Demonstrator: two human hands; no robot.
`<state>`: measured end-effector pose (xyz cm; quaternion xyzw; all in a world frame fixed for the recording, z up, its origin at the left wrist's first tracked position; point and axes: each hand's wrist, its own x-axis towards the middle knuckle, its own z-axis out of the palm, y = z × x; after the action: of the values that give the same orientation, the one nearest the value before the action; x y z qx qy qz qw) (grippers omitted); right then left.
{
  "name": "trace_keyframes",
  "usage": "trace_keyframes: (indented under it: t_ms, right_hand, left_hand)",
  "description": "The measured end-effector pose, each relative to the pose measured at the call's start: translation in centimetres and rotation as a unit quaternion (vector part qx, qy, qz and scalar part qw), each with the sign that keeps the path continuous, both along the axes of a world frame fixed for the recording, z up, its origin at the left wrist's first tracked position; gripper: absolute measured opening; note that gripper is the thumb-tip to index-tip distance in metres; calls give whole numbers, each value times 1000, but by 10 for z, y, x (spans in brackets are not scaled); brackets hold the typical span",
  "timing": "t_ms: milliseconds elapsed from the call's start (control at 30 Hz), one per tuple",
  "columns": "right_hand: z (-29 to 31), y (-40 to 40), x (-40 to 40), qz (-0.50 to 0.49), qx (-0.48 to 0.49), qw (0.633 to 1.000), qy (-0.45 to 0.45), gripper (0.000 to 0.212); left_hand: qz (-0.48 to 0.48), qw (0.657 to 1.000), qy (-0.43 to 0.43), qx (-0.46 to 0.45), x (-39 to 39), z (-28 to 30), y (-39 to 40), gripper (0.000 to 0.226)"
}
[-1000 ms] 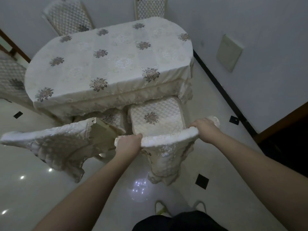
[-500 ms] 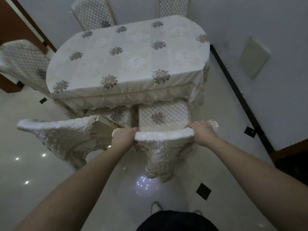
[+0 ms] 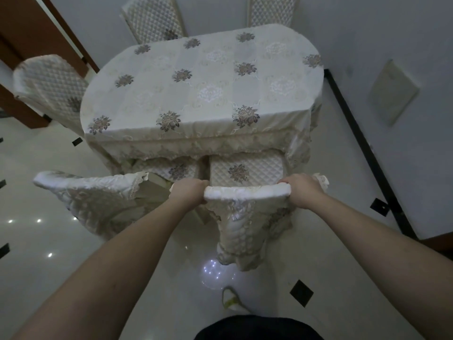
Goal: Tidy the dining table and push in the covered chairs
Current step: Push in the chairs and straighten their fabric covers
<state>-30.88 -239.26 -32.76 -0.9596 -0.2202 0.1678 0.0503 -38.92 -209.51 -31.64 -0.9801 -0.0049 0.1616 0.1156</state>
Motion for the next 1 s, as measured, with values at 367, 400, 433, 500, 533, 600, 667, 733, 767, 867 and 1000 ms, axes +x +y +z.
trace_keyframes:
  t_ms: [367,400,433,500,533,600,667,733,767,867,1000]
  right_hand:
    - [1,57,34,-29,-2,1000,10,43]
    - [0,62,34,-29,-4,999,13,45]
    - [0,66,36,-32,-7,999,18,47]
    - [-2,72,39,-34,-12,999,16,47]
    - [-3,75,40,-31,-15,999,13,47]
    - [-3,80,43,-26,-20,999,9,48]
    - [-2,84,47,-26,-20,999,10,51]
    - [0,86,52,-28,-18,999,15,53]
    - [2,86,54,-28,-15,999,15,53]
    - [6,84,58,-32,-16,999,13,53]
    - [6,85,56,-35,-30,999,7,55]
  left_hand:
    - [-35,999,25,13,55,8,57,27]
    - [-34,999,27,10,57,6,62,27]
    - [-32,999,28,7,60,5,66,27]
    - [-37,999,23,6,64,0,75,26]
    - [-42,999,19,6,66,-2,79,26]
    - [-46,999,11,3,68,-6,85,23]
    - [-44,999,5,2,72,-7,89,19]
    - [-34,999,1,-4,76,-7,87,14]
    - [-25,1000,2,-11,78,-7,86,12]
    - [-13,1000,3,-21,81,-11,83,13]
    - [-24,999,0,-23,79,-9,83,16]
